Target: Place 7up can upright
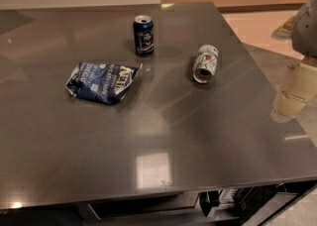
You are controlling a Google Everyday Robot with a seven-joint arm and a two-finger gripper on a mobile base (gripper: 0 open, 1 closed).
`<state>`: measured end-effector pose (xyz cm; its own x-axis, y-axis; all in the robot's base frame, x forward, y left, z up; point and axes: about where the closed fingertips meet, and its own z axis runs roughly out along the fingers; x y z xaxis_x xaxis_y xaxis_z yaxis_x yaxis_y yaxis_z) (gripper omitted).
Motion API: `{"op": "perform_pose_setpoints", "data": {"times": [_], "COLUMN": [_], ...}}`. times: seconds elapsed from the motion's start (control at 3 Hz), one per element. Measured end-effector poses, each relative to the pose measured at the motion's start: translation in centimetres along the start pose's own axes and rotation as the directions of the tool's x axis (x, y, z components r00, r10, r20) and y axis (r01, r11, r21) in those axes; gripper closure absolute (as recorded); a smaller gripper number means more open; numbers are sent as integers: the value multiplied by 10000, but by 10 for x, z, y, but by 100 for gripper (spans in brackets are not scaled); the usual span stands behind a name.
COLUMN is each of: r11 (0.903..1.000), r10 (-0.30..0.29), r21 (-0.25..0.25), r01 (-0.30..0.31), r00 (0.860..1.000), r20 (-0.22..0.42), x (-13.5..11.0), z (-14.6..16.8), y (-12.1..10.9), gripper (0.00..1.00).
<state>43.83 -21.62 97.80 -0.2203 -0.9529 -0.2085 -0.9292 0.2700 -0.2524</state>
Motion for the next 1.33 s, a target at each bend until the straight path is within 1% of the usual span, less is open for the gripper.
{"op": "perform_pose_setpoints", "data": {"times": [0.33, 0.67, 1.0, 1.33], "r11": [10000, 9981, 9868, 9647], "r10": [-7, -553, -1502, -2500], "r21": [17, -264, -521, -620], "r01": [7, 558, 1530, 2560], "r00": [10000, 9983, 9871, 9641], "r20": [7, 196, 549, 898], "x": [0, -2, -11, -24], "z": [0, 10, 31, 51], "y": [0, -11, -31, -49], "gripper": [0, 0, 0, 0]}}
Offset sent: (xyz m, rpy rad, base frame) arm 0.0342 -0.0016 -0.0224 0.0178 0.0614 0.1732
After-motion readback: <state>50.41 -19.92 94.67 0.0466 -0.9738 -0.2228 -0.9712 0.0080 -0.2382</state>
